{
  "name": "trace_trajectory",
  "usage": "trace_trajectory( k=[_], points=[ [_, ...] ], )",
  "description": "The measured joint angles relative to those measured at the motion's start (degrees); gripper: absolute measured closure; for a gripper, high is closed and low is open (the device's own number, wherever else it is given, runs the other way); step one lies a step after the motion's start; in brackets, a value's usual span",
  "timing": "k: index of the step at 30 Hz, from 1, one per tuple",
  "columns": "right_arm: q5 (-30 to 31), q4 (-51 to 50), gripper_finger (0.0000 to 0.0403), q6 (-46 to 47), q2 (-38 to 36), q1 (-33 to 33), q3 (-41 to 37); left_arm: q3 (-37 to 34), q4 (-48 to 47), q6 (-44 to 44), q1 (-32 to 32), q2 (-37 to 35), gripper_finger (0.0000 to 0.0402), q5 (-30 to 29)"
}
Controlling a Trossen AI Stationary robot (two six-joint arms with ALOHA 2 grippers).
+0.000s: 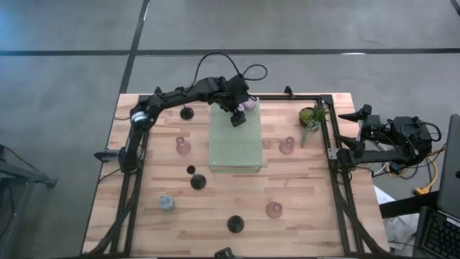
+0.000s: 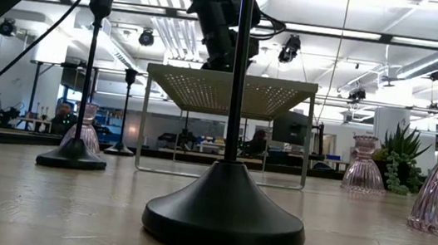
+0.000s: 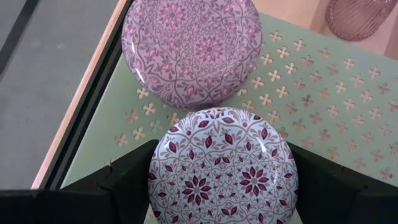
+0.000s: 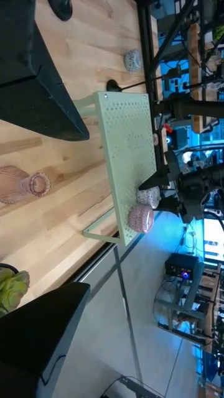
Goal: Pick & Place candle stick holders
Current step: Put the right candle on the shelf, then put the candle on the shelf
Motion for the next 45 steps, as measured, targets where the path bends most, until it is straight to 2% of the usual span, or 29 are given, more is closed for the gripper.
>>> trace_trajectory(
  k=[19,30,45],
  points=[
    [-0.02,0.00,0.0019,0.00,0.00,0.01,0.00,0.00,-0.79,-4.30,0.67,0.00,0.0086,0.52],
    [-0.02,0.01,0.0019,0.00,-0.01,0.02,0.00,-0.24,-1.95,-5.13,0.93,0.07,0.0006,0.29],
    [0.00,0.01,0.0019,0.00,0.00,0.02,0.00,3.78,-2.64,-4.23,0.09,-2.38,0.0005,-0.35]
  ],
)
